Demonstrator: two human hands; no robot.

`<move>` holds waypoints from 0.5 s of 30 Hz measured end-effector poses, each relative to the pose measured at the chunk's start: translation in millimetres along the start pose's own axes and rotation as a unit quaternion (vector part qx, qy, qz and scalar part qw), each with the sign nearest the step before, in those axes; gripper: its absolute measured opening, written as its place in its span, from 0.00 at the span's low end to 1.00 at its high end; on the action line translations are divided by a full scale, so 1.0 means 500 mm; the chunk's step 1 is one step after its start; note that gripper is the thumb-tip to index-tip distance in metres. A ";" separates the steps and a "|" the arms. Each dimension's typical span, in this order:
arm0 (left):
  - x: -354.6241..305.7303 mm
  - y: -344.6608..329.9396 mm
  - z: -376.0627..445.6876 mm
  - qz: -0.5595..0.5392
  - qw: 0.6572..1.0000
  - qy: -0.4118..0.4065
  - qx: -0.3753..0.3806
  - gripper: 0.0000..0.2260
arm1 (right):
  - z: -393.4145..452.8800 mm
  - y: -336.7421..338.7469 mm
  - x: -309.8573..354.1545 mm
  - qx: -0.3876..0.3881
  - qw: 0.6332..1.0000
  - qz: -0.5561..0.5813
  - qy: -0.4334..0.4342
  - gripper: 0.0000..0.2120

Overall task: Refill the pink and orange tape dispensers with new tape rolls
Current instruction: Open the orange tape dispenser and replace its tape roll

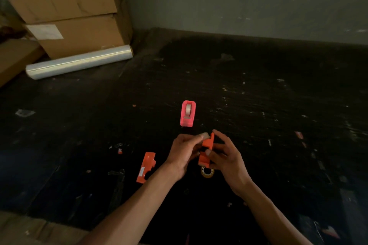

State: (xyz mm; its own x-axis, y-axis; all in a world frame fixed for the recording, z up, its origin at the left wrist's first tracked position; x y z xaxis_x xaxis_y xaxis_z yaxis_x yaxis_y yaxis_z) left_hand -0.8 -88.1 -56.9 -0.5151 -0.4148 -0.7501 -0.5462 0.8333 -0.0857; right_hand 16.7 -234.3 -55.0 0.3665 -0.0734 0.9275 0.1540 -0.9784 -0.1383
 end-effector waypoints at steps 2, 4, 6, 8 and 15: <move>-0.001 0.001 -0.005 0.048 0.999 -0.003 0.005 0.16 | 0.000 0.001 0.004 -0.003 1.000 0.005 0.008 0.28; -0.009 0.000 -0.009 0.074 0.997 -0.026 0.016 0.15 | -0.002 0.003 0.004 -0.002 1.000 0.008 0.010 0.28; -0.016 0.000 -0.012 0.094 0.993 -0.052 0.045 0.15 | -0.002 0.006 0.001 -0.004 1.000 0.019 0.006 0.27; -0.022 0.001 -0.018 0.122 0.987 -0.074 0.074 0.16 | -0.001 0.007 -0.001 -0.001 1.000 0.031 -0.005 0.27; -0.034 0.007 -0.029 0.176 0.978 -0.083 0.081 0.11 | 0.003 0.010 0.008 0.020 1.000 0.010 0.002 0.28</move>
State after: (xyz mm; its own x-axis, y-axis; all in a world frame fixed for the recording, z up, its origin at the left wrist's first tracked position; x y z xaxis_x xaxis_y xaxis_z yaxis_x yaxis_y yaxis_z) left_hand -3.4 -83.6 -35.0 -0.5313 -0.0376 -0.8464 -0.2357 0.9661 0.1050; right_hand 20.2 -239.0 -52.3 0.3666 -0.0933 0.9257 0.1830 -0.9683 -0.1701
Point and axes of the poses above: each hand's wrist, its own z-axis towards the middle knuckle, its own y-axis out of the back of the hand, x = y × z, the point moved 4 cm from there along z, towards the middle knuckle, and after that the axes turned 12 degrees about -x, right-handed, at the moved point
